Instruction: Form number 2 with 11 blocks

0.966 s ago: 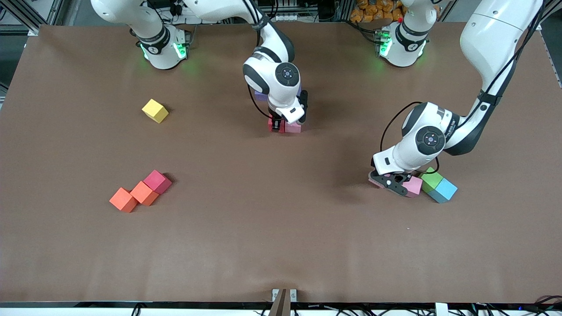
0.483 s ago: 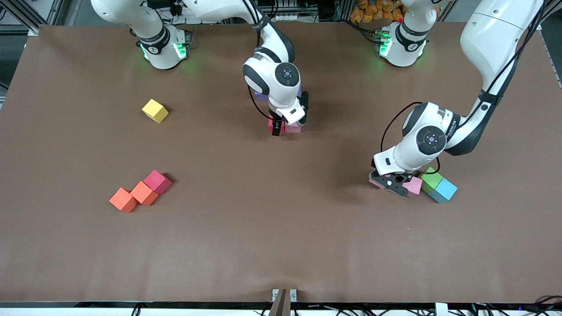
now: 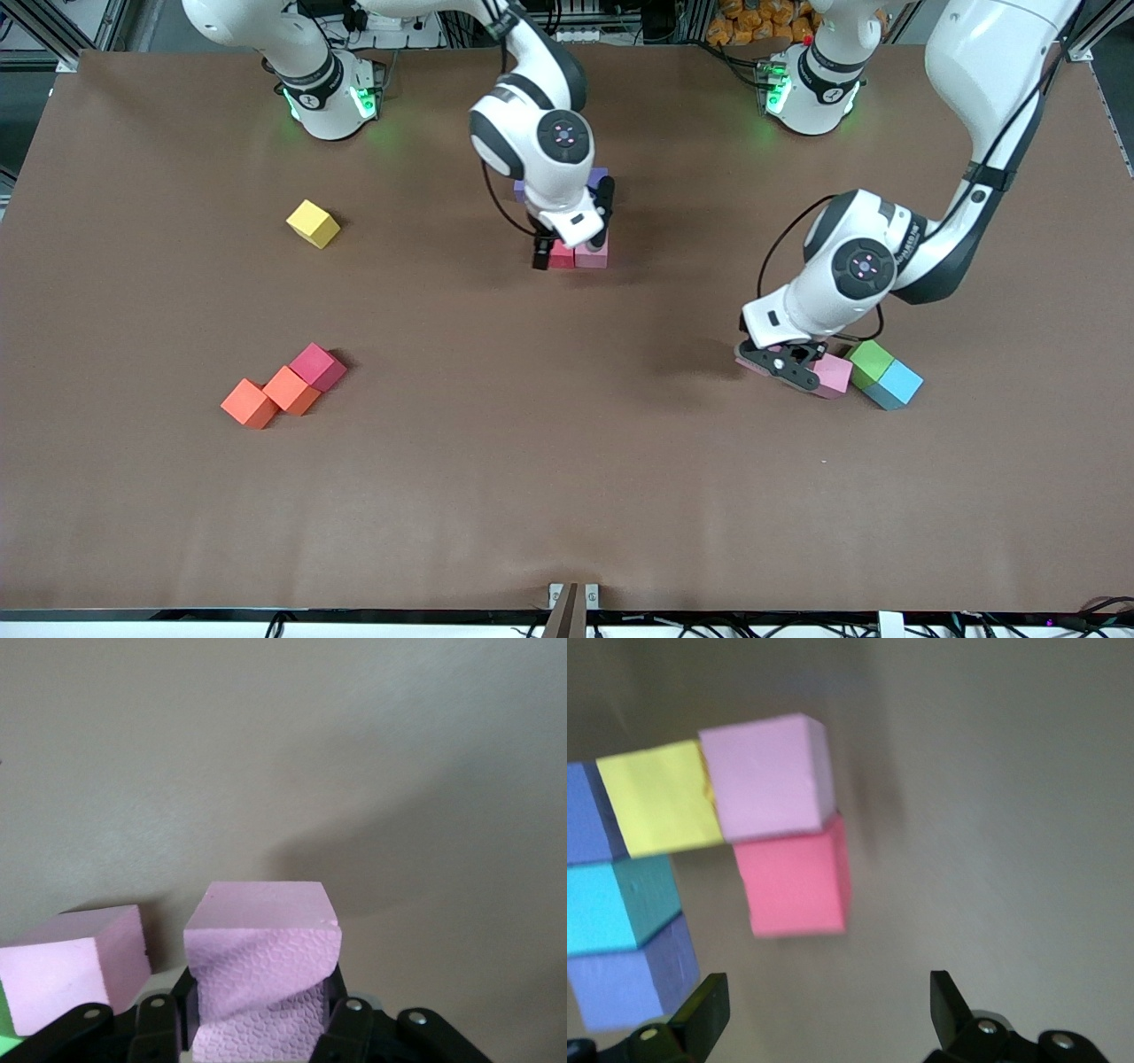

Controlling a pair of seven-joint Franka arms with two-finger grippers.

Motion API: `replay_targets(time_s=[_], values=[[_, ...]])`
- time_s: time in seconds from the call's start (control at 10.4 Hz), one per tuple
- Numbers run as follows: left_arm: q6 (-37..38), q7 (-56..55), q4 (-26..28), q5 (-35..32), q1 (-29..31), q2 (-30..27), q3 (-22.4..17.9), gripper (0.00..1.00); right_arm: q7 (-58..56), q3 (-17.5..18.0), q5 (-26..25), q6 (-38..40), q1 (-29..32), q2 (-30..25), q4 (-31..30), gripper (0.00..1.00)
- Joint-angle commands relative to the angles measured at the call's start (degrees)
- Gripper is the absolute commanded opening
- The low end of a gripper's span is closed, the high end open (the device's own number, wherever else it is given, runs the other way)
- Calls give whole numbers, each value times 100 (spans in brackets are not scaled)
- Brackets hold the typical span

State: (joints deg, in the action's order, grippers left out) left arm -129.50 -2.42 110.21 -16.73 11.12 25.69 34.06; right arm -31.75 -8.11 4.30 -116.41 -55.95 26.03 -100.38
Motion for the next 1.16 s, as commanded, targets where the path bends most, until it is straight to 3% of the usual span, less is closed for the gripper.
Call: replay_targets(time_s=[0.0,0.19,0.29,0.39,0.77,1.06], values=[[232,-485,-26,501,-145,-283,179,50,2,-417,-113,206,452,-256,-43,100],[250,-1012,-70,662,-609,-485,189,50,55,-1066,-122,163,776,-73,184,100],[250,-1076,-183,671,-890,-460,189,50,54,-1165,-114,137,1153,85,369,100],[250,-1398,-202,793,-1127,-451,189,50,46,-1158,0,128,1670,87,414,100],[250,-3989,-368,1084,-2244,-425,189,50,37,-1166,1,250,2631,113,485,100],[250,-5947,-632,1294,-2964,-179,128,50,81,-1157,324,129,3001,-114,-241,100]])
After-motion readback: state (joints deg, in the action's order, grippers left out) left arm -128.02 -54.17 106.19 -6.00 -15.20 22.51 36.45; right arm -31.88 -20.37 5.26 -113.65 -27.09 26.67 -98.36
